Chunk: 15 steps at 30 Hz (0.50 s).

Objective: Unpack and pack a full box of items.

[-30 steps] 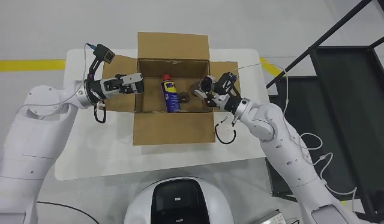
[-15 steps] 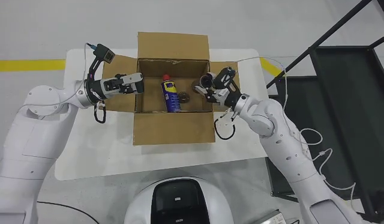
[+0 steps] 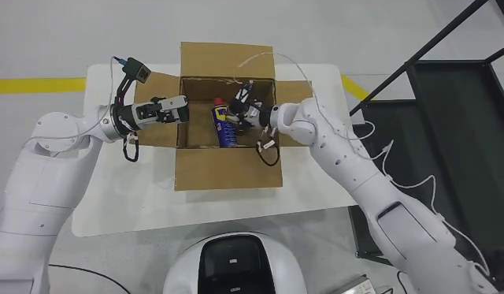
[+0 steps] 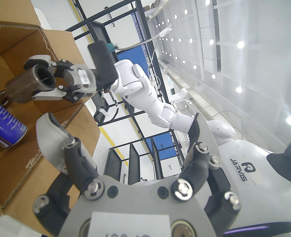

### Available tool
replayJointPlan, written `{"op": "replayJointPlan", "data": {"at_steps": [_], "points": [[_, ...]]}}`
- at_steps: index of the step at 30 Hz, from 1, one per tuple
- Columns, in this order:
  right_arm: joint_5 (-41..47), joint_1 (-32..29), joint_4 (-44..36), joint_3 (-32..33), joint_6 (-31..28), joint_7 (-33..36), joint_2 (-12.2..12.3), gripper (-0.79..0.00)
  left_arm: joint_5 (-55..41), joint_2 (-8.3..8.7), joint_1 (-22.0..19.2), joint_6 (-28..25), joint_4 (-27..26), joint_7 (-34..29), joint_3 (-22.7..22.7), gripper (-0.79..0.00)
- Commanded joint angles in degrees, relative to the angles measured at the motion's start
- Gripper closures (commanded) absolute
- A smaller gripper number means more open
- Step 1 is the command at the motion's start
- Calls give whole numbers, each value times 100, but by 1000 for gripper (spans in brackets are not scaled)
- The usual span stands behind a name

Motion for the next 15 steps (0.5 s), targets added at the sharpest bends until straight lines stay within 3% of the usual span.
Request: {"op": "replayJointPlan", "data": {"at_steps": [1, 15], "points": [[-74, 132, 331, -248, -23, -76, -108, 0, 0, 0, 0, 0, 0, 0, 0, -785], [-420, 753, 1759, -910, 138, -713, -632, 0, 0, 0, 0, 0, 0, 0, 0, -785]]}}
